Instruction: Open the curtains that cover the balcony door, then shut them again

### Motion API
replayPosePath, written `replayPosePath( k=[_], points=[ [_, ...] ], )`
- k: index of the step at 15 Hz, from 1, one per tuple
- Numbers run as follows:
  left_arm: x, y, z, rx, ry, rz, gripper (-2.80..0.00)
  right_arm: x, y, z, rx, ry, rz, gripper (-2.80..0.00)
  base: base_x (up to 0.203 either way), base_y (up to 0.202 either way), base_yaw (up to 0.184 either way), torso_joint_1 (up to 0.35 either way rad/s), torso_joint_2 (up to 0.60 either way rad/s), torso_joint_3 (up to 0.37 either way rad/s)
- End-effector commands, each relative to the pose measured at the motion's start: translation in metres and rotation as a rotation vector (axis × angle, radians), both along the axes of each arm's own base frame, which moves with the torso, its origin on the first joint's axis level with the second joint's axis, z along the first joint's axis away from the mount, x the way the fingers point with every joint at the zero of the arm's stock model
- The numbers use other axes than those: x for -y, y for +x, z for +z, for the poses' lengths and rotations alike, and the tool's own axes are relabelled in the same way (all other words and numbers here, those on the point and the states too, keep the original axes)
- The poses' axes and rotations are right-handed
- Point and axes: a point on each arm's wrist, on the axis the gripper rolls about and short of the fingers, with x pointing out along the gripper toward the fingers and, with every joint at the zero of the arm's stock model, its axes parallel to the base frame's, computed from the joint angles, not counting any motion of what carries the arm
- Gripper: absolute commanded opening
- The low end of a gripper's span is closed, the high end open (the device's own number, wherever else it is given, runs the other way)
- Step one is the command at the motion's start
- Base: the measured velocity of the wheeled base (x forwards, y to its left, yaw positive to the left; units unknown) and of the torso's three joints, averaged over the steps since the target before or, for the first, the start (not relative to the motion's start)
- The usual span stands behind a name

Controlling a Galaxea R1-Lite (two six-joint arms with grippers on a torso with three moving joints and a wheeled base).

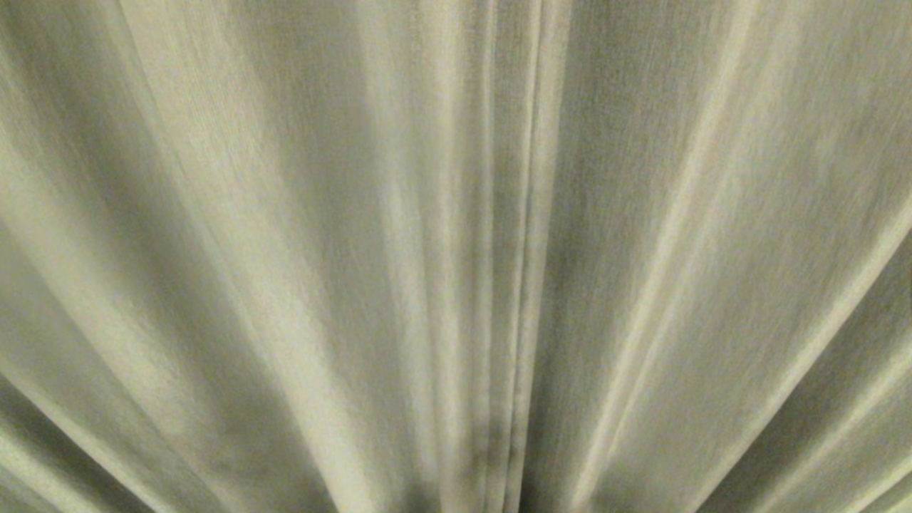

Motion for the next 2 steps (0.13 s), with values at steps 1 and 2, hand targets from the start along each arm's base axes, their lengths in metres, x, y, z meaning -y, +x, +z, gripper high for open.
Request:
replayPosePath(
  k=[1,2],
  points=[
    [0.0,-0.0001,0.0001,0.002,0.0,0.0,-2.8,0.0,0.0001,-0.0002,-0.001,-0.002,0.0,-2.8,0.0,0.0,0.0,0.0,0.0,0.0],
    [0.0,-0.0001,0.0001,0.002,0.0,0.0,-2.8,0.0,0.0002,-0.0004,-0.004,0.004,0.0,-2.8,0.0,0.0,0.0,0.0,0.0,0.0]
  ],
)
